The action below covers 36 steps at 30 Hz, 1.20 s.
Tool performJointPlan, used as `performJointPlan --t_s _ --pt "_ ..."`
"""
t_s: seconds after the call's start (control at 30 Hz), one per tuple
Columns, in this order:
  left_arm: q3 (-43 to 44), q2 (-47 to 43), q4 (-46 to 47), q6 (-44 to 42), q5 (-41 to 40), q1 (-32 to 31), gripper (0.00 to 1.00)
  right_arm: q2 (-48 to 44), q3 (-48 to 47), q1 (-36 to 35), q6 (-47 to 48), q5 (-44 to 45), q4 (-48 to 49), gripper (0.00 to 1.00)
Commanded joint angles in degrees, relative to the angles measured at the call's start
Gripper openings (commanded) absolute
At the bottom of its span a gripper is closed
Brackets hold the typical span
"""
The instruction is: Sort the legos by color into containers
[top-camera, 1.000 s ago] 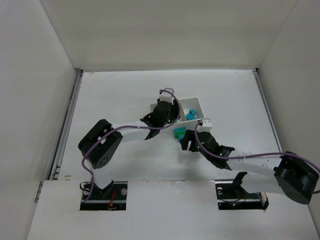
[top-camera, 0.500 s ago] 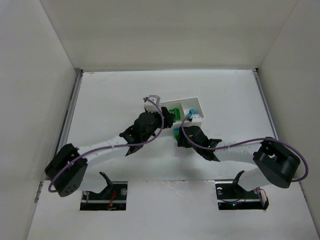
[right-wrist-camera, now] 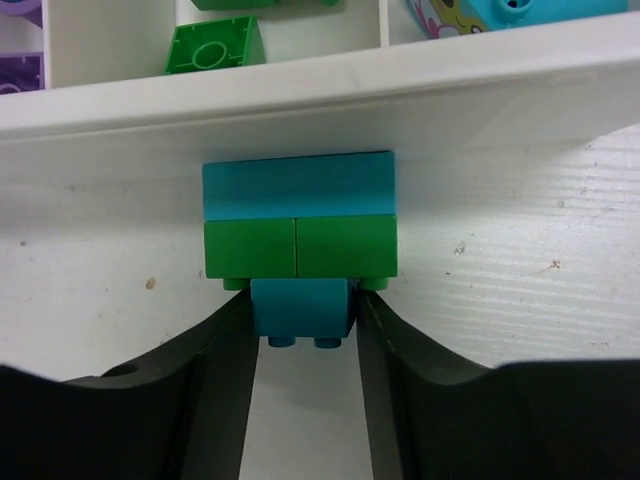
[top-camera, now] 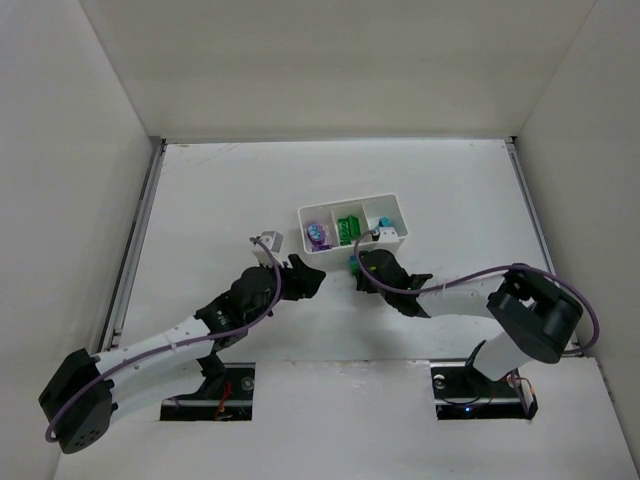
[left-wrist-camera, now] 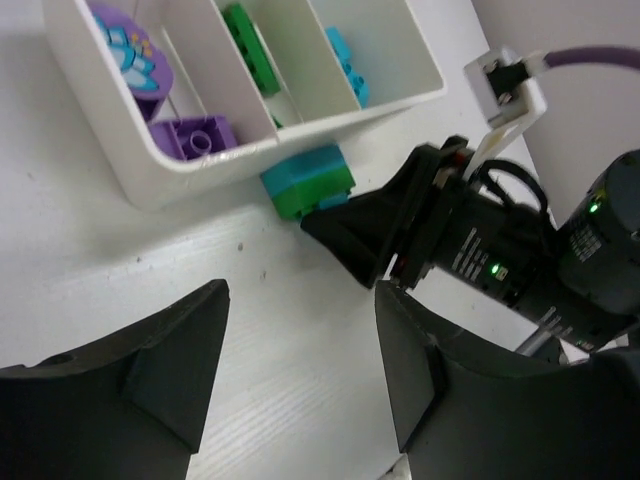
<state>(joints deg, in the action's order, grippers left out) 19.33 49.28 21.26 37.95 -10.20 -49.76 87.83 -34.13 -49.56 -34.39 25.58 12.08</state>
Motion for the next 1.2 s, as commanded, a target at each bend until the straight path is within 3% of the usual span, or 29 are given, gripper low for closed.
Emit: performJointPlan --t_s 0.0,0.23,0.47,0.8,1.17 --pt "-1.8 -2.0 -2.6 4.1 3.2 0.8 0.59 -0.3 -1.2 0.1 -0.1 2.8 1.9 0.44" --pt "-3.2 -1.3 1.3 9.5 7.2 1.3 0.68 -7.7 2.2 -3.6 0.5 1.2 1.1 0.41" --pt "-4.7 0.7 9.2 14.6 10.0 0.8 0.70 -18.0 5.5 -8.9 1.3 -3.0 0.8 0.41" --pt "-7.6 0.6 14.8 16.5 6.5 -0.6 0.70 -16.6 2.5 -12.1 2.4 -9.8 2.5 0.41" --pt "-7.8 7.3 18.1 16.7 3.2 -0.7 0.67 -15.7 1.1 -14.7 2.1 -9.5 4.0 0.41"
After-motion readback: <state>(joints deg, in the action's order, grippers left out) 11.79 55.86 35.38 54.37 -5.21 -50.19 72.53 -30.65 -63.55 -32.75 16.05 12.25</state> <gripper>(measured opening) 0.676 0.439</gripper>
